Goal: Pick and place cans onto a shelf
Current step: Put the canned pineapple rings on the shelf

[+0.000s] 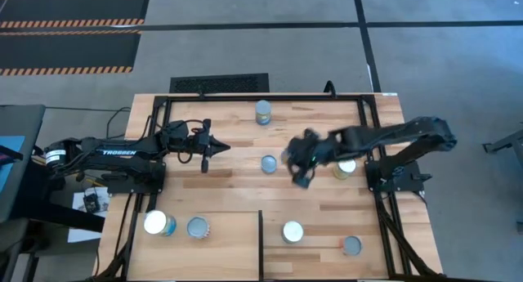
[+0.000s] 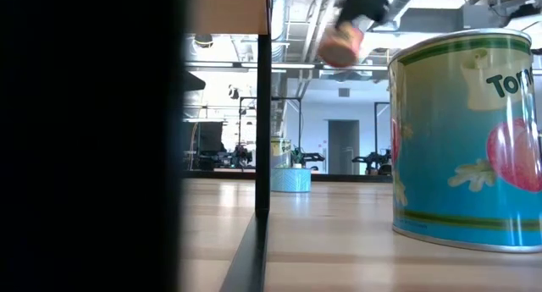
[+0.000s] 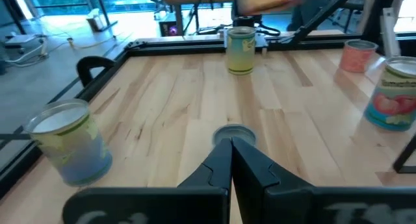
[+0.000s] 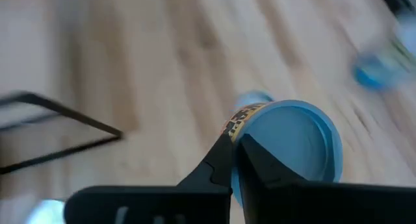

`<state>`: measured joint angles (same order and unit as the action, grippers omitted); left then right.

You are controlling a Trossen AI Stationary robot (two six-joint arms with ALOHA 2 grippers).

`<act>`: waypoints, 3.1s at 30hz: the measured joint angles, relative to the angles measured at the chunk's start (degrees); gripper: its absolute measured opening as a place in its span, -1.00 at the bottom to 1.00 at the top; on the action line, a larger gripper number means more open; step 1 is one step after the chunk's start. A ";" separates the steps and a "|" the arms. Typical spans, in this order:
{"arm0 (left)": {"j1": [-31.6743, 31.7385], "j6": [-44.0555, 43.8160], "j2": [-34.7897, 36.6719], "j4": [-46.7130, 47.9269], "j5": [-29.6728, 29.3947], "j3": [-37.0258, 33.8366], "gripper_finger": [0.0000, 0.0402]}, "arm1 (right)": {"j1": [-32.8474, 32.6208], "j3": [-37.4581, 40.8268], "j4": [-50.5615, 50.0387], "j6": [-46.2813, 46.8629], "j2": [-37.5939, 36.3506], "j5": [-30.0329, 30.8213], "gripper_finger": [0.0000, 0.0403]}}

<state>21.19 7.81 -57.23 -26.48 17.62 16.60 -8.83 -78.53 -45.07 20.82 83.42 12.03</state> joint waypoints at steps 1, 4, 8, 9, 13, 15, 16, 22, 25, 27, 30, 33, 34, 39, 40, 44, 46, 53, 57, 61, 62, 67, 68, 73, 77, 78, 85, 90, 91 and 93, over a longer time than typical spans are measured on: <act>0.01 0.00 0.01 0.00 -0.53 0.00 -1.00 | -1.60 -2.47 1.10 -1.47 2.29 -0.10 -0.88; 0.02 -0.02 0.00 0.00 -1.03 0.00 -1.00 | -5.62 -10.62 2.56 -6.94 9.78 -0.18 -0.88; 0.02 0.00 -0.01 0.01 -0.97 0.00 -1.00 | -8.92 -22.62 2.07 -13.73 20.17 -2.80 -0.89; 0.01 0.00 -0.01 0.02 -0.97 0.00 -1.00 | -9.46 -25.63 2.22 -15.19 22.46 -3.80 -0.89; 0.02 0.00 0.01 0.06 -0.96 0.00 -1.00 | -10.94 -37.17 1.92 -20.17 31.07 -8.37 -0.88; 0.02 0.00 -0.01 0.04 -0.96 0.00 -1.00 | -11.23 -42.12 1.31 -21.72 34.86 -10.71 -0.88; 0.00 0.00 0.00 0.07 -0.96 0.00 -1.00 | -11.45 -44.54 0.91 -22.28 36.67 -11.60 -0.89; 0.01 0.00 -0.01 0.04 -0.94 0.00 -1.00 | -11.69 -53.73 -1.81 -23.04 44.54 -14.52 -0.87; 0.02 -0.02 -0.01 0.04 -0.95 0.00 -1.00 | -12.14 -54.97 -1.89 -22.87 46.47 -15.57 -0.87; 0.01 -0.02 0.00 0.09 -0.96 0.00 -1.00 | -12.44 -55.33 -1.53 -22.82 47.23 -16.04 -0.88; 0.00 -0.02 -0.01 0.07 -0.98 0.00 -1.00 | -12.55 -55.32 -1.58 -22.80 47.24 -16.26 -0.87; 0.00 -0.02 -0.01 0.02 -0.99 0.00 -1.00 | -12.46 -55.33 -1.47 -22.80 47.20 -16.30 -0.84; 0.00 -0.01 -0.01 0.05 -0.99 0.00 -1.00 | -12.38 -55.33 -1.35 -22.80 47.21 -16.37 -0.83; 0.00 -0.04 -0.01 0.06 -1.01 0.00 -1.00 | -11.98 -55.33 -1.13 -23.64 47.22 -16.74 -0.81; 0.00 -0.04 -0.01 0.04 -1.02 0.00 -1.00 | -11.88 -55.33 -1.20 -23.72 47.21 -16.79 -0.81; 0.00 0.09 -0.01 0.07 -1.06 0.00 -1.00 | -11.70 -55.33 -0.76 -23.74 47.22 -16.72 -0.80; 0.00 0.54 -0.01 0.05 -1.11 0.00 -1.00 | -11.80 -55.33 -0.68 -23.74 47.21 -16.90 -0.80; 0.00 0.02 -0.01 0.22 -1.00 0.00 -1.00 | -11.79 -55.33 -0.59 -23.87 47.23 -18.10 -0.80; 0.01 0.03 -0.01 0.17 -1.02 0.00 -1.00 | -11.83 -55.33 -0.31 -23.87 47.21 -18.41 -0.75; 0.02 -0.71 -0.01 0.18 -1.05 0.00 -1.00 | -11.81 -55.33 -0.23 -23.76 47.23 -18.56 -0.63; 0.01 -0.79 -0.01 0.22 -1.07 0.00 -1.00 | -11.81 -55.33 0.04 -23.34 47.21 -18.64 -0.59; 0.01 -0.76 -0.01 0.55 -1.07 0.00 -1.00 | -11.82 -55.33 0.75 -20.39 47.21 -19.73 -0.40; 0.00 -0.76 -0.01 0.66 -1.07 0.02 -1.00 | -11.89 -55.33 0.76 -20.27 47.21 -19.76 -0.37; 0.01 -0.58 -0.01 0.63 -1.08 0.02 -1.00 | -12.72 -55.22 1.74 -20.87 46.63 -19.76 -0.30; 0.00 -0.39 -0.01 0.66 -1.09 0.02 -1.00 | -13.62 -55.54 1.77 -22.44 44.77 -19.67 -0.37; 0.02 -0.39 -0.01 0.68 -1.11 0.02 -1.00 | -13.72 -55.82 3.01 -23.06 44.49 -19.69 -0.41; 0.00 -0.42 -0.01 1.29 -1.07 0.02 -1.00 | -14.34 -55.80 -0.41 -28.25 41.09 -17.31 -0.88; 0.01 -0.42 -0.01 1.50 -0.94 0.04 -1.00 | -14.38 -55.77 -1.35 -30.33 40.63 -13.74 -0.93; 0.00 -0.41 -0.01 1.53 -0.94 0.04 -1.00 | -14.37 -55.69 -1.42 -30.72 40.67 -13.18 -0.93; 0.02 -0.13 -0.01 1.51 -0.94 0.04 -1.00 | -14.34 -54.72 -0.33 -31.21 40.68 -13.05 -0.96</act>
<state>21.21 7.68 -57.23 -24.97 16.69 16.64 -23.17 -133.25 -45.40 -10.39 124.09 -1.02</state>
